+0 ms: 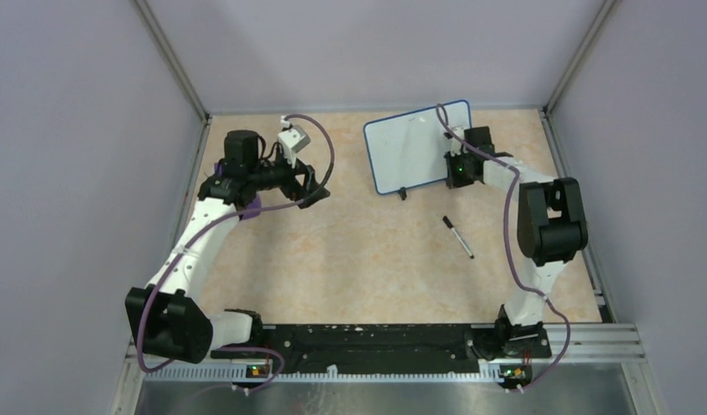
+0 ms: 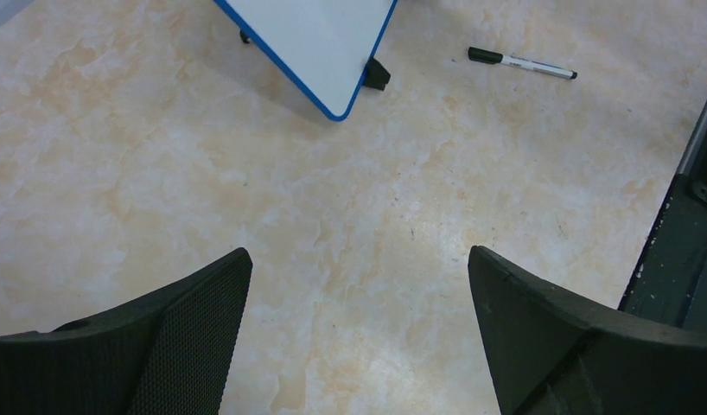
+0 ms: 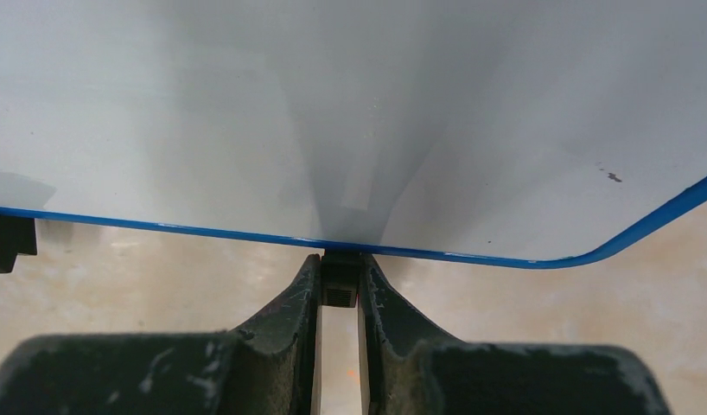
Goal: Write a sentence on the whiteboard
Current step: Move the whiteboard to the center of the board.
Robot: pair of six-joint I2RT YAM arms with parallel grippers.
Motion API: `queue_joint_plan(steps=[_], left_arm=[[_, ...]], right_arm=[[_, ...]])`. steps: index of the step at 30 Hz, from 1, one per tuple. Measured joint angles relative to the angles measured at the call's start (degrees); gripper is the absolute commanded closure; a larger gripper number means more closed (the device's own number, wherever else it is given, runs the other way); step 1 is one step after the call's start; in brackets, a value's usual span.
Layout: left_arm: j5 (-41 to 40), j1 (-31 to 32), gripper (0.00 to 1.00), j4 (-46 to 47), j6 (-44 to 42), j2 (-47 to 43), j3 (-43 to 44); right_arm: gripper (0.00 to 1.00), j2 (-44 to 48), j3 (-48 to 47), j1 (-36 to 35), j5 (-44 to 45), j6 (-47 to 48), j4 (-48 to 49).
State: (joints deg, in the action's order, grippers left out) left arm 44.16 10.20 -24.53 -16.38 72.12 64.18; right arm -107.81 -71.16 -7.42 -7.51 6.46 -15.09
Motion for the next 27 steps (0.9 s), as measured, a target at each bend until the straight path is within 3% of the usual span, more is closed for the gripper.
queue_joint_plan(steps=[13, 27], left_arm=[[0.0, 0.0, 0.01, -0.3, 5.6, 0.0, 4.5], [0.0, 0.0, 0.01, -0.3, 8.4, 0.0, 4.8]], right_arm=[[1.00, -0.3, -0.9, -11.2, -3.3, -3.1, -2.1], [1.00, 12.8, 15.6, -12.4, -3.8, -5.0, -0.6]])
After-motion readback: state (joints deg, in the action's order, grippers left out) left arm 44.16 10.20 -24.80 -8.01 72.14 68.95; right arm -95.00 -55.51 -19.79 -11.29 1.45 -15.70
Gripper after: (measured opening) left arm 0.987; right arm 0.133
